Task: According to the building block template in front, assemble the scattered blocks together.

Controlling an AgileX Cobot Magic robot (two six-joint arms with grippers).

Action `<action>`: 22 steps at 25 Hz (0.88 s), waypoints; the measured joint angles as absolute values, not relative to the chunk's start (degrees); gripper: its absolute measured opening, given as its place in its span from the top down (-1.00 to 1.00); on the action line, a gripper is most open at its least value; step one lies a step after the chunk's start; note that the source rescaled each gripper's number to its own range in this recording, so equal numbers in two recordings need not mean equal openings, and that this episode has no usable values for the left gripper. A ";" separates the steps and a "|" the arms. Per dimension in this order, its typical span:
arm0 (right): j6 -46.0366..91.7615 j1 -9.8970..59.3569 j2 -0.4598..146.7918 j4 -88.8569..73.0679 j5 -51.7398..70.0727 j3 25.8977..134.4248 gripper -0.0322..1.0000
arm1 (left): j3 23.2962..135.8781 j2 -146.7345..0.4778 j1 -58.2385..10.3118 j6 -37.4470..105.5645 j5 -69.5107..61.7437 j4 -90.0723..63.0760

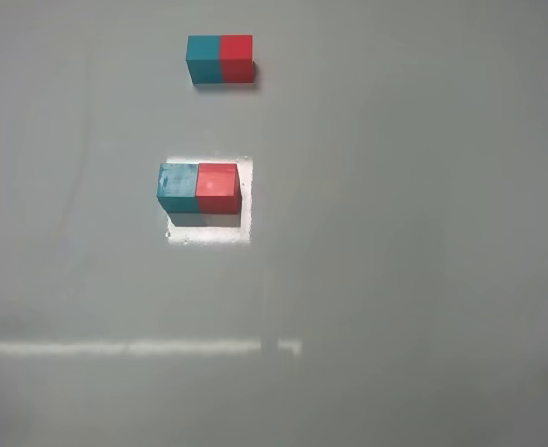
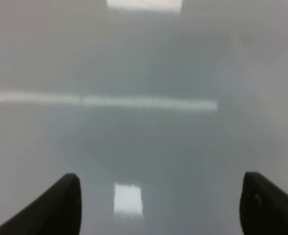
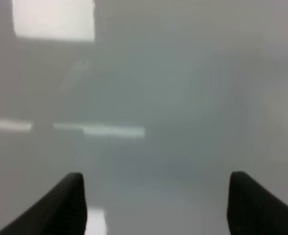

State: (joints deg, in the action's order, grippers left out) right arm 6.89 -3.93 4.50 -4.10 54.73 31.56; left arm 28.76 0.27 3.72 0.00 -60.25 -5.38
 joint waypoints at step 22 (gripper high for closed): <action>0.00 1.91 2.38 1.62 55.79 29.21 -0.96 | 28.76 0.27 3.72 0.00 -60.25 -5.38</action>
State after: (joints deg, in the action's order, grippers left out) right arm 0.00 1.91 2.38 1.62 55.79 29.21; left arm 28.76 0.27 3.72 0.00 -60.25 -5.38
